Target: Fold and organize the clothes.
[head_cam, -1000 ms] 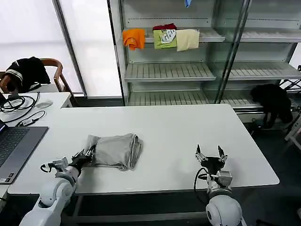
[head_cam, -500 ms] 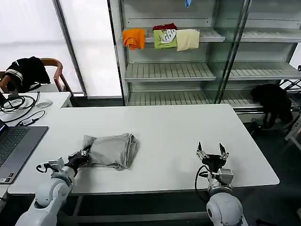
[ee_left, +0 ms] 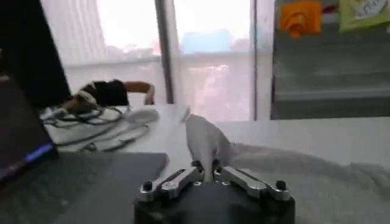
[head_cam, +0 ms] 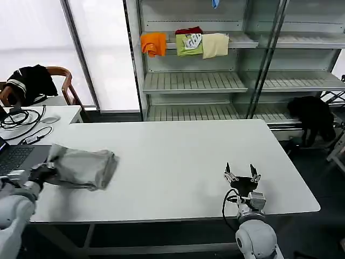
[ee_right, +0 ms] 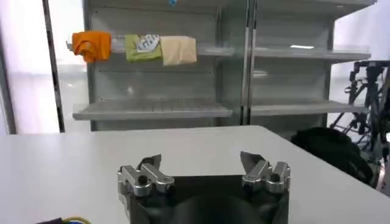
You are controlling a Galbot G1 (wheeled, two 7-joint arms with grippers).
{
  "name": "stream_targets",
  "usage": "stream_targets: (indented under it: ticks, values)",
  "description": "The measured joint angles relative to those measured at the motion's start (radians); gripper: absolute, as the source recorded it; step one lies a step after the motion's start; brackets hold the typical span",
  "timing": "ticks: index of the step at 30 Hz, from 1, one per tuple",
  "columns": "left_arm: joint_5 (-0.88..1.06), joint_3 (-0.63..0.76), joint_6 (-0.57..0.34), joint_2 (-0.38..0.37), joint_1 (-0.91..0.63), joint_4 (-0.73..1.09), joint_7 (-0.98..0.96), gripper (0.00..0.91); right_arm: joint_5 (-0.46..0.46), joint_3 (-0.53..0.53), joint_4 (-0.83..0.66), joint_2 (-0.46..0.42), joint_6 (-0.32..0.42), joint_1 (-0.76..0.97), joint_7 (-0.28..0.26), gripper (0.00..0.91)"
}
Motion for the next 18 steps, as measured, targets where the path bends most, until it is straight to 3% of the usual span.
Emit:
stream_targets:
  ticks: [9,18]
  values:
    - [0.066,-0.067,-0.01,0.119,-0.031,0.068,0.034,0.0,0.003,-0.003,-0.004,0.001,0.0,-0.005,0.003,0.907]
    - [0.088,-0.036,0.037,0.079,0.018,-0.094,0.004,0.0,0.002,0.014,-0.016,-0.006,0.006,-0.016,0.005,0.907]
